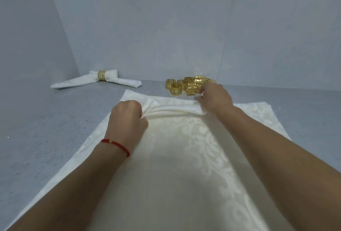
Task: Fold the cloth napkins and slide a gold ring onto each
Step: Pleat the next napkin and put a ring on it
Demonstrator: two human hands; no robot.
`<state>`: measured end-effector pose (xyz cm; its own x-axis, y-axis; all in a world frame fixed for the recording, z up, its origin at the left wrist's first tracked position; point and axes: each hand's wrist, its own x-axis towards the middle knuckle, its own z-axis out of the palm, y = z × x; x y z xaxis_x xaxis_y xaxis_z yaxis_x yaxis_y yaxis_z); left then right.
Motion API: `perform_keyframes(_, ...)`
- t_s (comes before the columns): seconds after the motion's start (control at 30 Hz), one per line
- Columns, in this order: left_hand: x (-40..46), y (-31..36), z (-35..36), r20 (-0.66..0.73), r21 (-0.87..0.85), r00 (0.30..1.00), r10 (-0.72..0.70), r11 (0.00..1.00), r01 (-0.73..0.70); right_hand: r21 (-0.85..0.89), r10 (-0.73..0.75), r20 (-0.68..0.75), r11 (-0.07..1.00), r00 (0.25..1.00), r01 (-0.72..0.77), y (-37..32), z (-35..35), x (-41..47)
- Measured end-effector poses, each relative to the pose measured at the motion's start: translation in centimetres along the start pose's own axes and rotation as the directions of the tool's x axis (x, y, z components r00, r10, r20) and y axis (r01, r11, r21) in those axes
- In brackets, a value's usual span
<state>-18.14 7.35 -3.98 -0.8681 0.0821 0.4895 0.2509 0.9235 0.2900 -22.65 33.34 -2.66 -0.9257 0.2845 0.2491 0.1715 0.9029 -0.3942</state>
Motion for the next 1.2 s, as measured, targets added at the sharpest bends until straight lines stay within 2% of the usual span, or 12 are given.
perform_keyframes(0.1, 0.4, -1.0, 0.3, -0.013, 0.021, 1.0, -0.027, 0.999, 0.028, 0.006, -0.036, -0.09, 0.999, 0.995, 0.037, -1.9, 1.8, 1.9)
perform_keyframes(0.2, 0.5, -1.5, 0.7, -0.008, 0.036, 0.998, -0.057, 0.998, 0.057, -0.206, -0.119, -0.056, 0.973, 0.991, 0.106, -1.9, 3.2, 3.4)
perform_keyframes(0.27, 0.7, -1.6, 0.9, -0.019, 0.028, 0.997, -0.069, 0.997, 0.07, -0.323, -0.172, -0.094, 0.937, 0.981, 0.133, -1.3, 3.8, 4.2)
perform_keyframes(0.47, 0.8, -1.6, 0.4, -0.018, 0.008, 0.996, -0.087, 0.996, 0.087, -0.437, -0.388, -0.148, 0.851, 0.91, 0.291, -0.9, 2.9, 4.1)
perform_keyframes(0.5, 0.8, -1.6, 0.3, -0.019, 0.0, 0.996, -0.089, 0.996, 0.089, -0.385, -0.384, -0.21, 0.878, 0.899, 0.285, -0.8, 2.4, 3.5)
perform_keyframes(0.57, 0.8, -1.7, -0.1, -0.039, -0.022, 0.995, -0.086, 0.996, 0.085, -0.105, -0.276, -0.353, 0.961, 0.894, 0.256, -0.3, 0.8, 1.5)
perform_keyframes(0.63, 0.9, -1.6, -0.3, -0.073, -0.041, 0.995, -0.072, 0.997, 0.069, 0.257, -0.141, -0.327, 0.938, 0.935, 0.231, 1.0, -0.9, -1.0)
perform_keyframes(0.67, 1.0, -1.6, -0.3, -0.09, -0.055, 0.994, -0.064, 0.997, 0.06, 0.349, -0.143, -0.296, 0.905, 0.945, 0.246, 1.8, -1.5, -2.3)
perform_keyframes(0.77, 1.0, -1.7, -0.2, -0.133, -0.084, 0.99, -0.04, 0.996, 0.029, 0.459, -0.199, -0.236, 0.84, 0.951, 0.29, 3.1, -2.4, -6.0)
perform_keyframes(0.87, 1.1, -1.7, 0.1, -0.148, -0.076, 0.989, 0.001, 0.997, -0.013, 0.573, -0.176, -0.174, 0.782, 0.969, 0.245, 3.3, -1.8, -7.7)
perform_keyframes(1.0, 1.2, -1.6, 0.7, -0.147, -0.04, 0.987, 0.065, 0.997, -0.072, 0.597, -0.211, -0.14, 0.761, 0.967, 0.253, 3.2, -1.6, -7.8)
perform_keyframes(1.2, 0.8, -0.9, 1.1, -0.185, -0.066, 0.961, 0.206, 0.973, -0.222, 0.521, -0.3, -0.119, 0.793, 0.947, 0.316, 3.0, -1.8, -8.2)
